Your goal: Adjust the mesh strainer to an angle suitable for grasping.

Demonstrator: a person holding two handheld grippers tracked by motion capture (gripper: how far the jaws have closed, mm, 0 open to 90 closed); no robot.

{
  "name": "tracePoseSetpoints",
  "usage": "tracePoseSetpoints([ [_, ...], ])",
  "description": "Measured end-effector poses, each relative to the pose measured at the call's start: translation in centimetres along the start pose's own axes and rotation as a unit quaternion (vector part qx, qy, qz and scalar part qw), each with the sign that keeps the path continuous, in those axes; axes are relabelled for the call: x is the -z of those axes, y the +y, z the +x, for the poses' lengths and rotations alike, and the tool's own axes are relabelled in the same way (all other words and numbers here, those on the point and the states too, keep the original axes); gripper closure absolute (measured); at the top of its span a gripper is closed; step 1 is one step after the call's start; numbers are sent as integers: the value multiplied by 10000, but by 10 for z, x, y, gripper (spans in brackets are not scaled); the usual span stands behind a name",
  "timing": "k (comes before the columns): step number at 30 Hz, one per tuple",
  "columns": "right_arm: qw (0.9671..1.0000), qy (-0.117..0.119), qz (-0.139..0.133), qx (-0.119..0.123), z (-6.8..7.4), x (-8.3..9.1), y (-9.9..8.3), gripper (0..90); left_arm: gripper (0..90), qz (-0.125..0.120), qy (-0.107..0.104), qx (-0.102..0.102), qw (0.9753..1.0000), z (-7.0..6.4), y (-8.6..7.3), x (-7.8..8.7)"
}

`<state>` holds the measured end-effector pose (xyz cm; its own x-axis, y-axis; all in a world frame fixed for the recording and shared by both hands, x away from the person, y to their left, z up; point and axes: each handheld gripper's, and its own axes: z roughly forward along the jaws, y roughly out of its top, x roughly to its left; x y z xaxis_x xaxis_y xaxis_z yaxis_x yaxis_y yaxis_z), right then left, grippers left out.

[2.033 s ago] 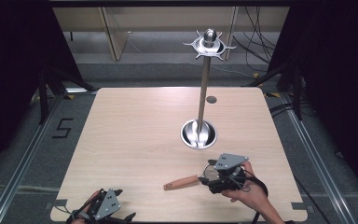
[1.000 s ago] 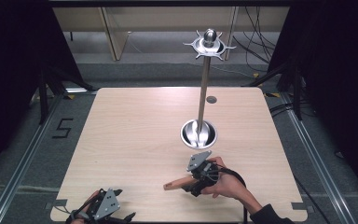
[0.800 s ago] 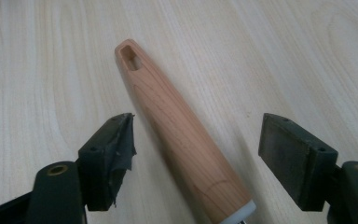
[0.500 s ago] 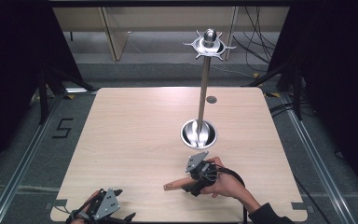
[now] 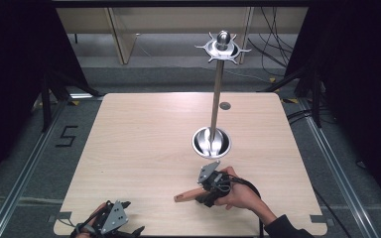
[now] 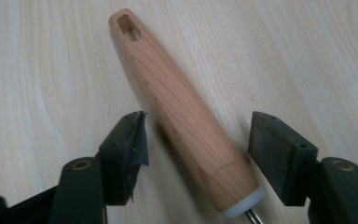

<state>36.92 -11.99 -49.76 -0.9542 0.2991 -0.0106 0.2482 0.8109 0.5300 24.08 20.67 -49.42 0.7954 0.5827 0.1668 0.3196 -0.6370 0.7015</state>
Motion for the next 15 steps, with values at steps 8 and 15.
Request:
tracePoseSetpoints([
  [8,10000,-92,-26,15,4,2,-2,490,155,-18,-52,4,10000,-1,0,0],
  [15,9998,-97,95,151,8,5,-1,613,155,-14,-2,-32,10000,-1,1,0],
])
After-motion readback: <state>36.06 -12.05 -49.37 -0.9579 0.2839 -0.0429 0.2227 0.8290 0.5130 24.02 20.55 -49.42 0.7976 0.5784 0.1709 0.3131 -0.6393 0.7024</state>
